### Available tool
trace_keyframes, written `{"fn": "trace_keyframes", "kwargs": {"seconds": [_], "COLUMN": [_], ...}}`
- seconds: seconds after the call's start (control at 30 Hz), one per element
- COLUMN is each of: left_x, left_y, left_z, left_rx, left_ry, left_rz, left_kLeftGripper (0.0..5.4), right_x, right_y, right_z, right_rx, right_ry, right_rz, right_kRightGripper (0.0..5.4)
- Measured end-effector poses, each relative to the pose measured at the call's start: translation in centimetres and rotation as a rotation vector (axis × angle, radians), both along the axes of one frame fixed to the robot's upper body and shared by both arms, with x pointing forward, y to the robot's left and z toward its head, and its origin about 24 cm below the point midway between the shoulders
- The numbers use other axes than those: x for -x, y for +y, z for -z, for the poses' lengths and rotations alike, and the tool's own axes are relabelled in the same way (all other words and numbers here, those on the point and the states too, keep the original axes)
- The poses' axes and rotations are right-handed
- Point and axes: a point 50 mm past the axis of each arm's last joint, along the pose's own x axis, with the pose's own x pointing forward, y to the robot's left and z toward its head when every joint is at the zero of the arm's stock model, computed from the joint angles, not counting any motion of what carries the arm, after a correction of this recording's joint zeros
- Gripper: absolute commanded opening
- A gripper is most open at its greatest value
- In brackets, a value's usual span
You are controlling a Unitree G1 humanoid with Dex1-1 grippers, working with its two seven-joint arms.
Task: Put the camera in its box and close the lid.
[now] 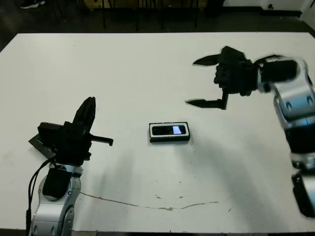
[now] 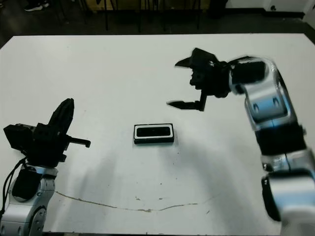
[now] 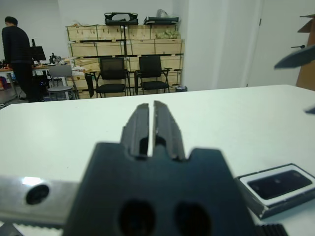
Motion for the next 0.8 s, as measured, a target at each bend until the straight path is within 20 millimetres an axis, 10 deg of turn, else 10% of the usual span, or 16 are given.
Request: {"fn": "trace_keyframes", "kwargs": {"seconds": [0.47, 0.8], "left_x": [1.0, 4.9], "left_y": [1.2, 9.0], "left_z": [-0.5, -6.2], "left_rx": [-0.024, -0.236], "left_ry": [-0.031, -0.001], "left_rz": [0.001, -0.090], "left_kLeftGripper": [0.00, 0.00], "right_x": [7.0, 8.7], "right_y": [-1.0, -2.4], "right_z": [5.1, 4.8], "right_rx": [-0.201, -0.242], "right_ry": [-0.181, -0.189], "right_rz": [0.145, 0.195], "right_kRightGripper": [2.17, 0.34]}}
